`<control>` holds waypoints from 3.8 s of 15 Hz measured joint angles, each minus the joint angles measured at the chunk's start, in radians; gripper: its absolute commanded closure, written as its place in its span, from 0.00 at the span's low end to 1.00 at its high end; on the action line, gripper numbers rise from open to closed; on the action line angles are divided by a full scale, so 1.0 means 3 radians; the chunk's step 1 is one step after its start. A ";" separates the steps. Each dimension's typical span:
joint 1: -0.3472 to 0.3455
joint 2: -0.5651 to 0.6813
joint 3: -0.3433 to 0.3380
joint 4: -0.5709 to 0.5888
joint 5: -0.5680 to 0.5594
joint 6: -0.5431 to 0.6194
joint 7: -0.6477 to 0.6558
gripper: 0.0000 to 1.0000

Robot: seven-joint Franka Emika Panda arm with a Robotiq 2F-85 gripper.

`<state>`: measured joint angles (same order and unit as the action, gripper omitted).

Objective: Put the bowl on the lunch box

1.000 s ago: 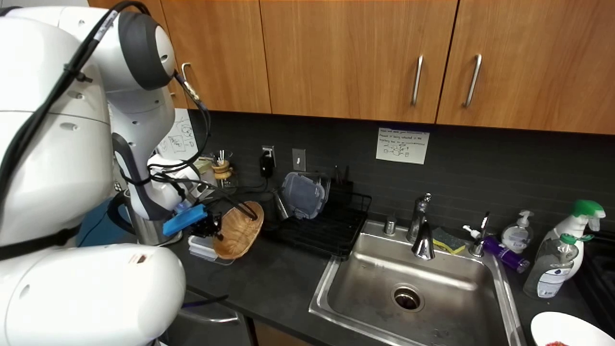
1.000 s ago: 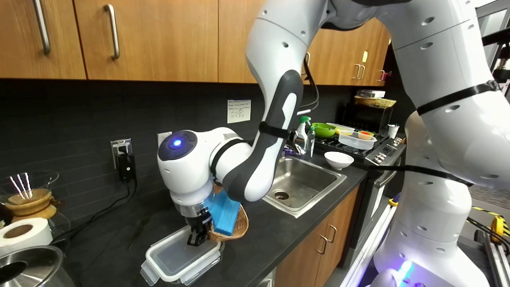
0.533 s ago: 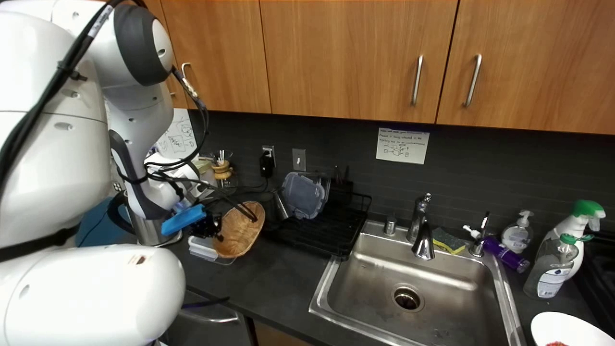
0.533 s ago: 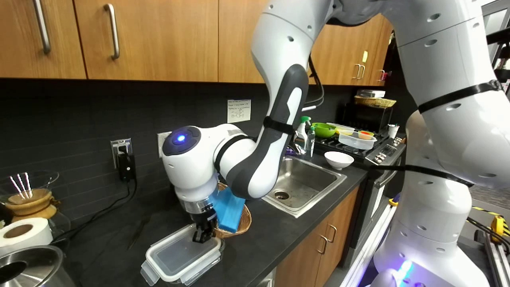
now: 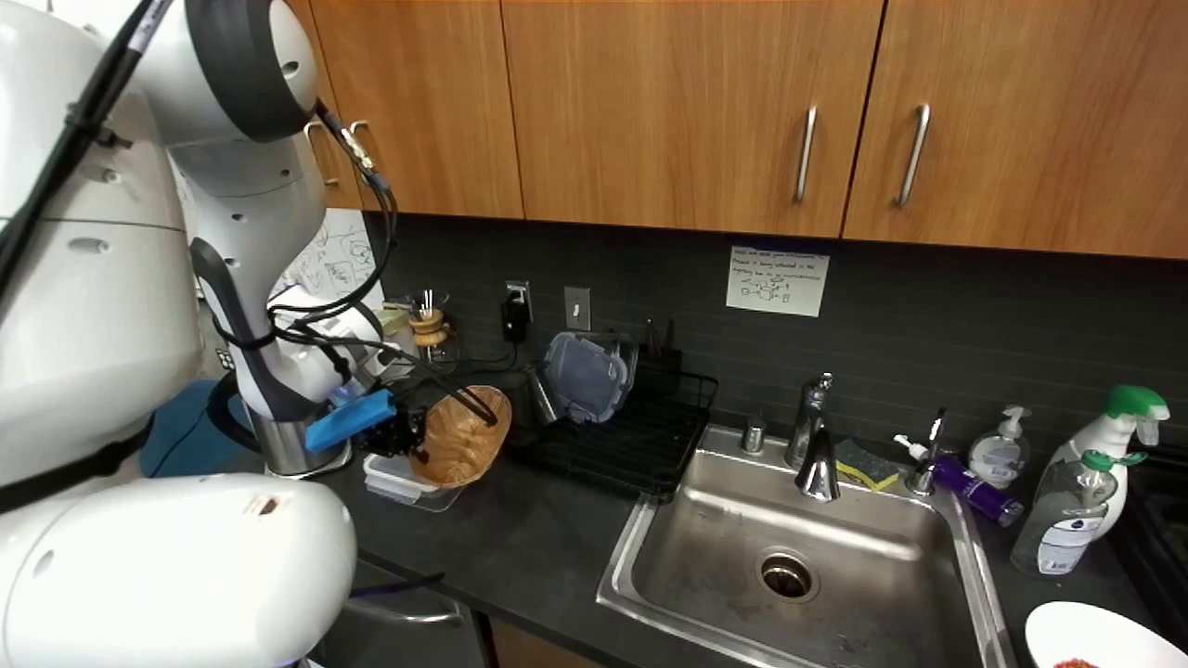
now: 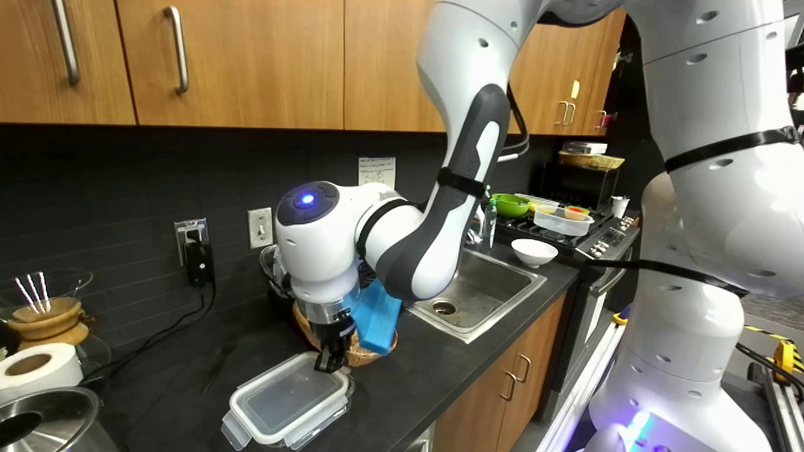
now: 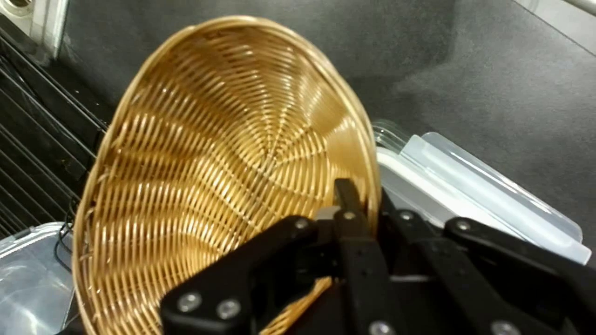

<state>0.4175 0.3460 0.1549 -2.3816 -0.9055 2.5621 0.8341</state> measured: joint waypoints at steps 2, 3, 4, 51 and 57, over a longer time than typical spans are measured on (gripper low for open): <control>-0.0019 -0.0024 0.0033 -0.0004 0.0077 -0.0016 -0.0117 0.98; -0.0022 -0.0027 0.0051 0.0004 0.0146 -0.0038 -0.0203 0.98; -0.0022 -0.0027 0.0072 0.0017 0.0226 -0.0075 -0.0295 0.98; 0.0497 0.0609 0.0250 0.0788 0.0670 -0.0705 -0.1124 0.91; 0.0497 0.0609 0.0250 0.0788 0.0670 -0.0703 -0.1126 0.91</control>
<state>0.5666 0.5286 0.2297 -2.1452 -0.7044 2.3513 0.4961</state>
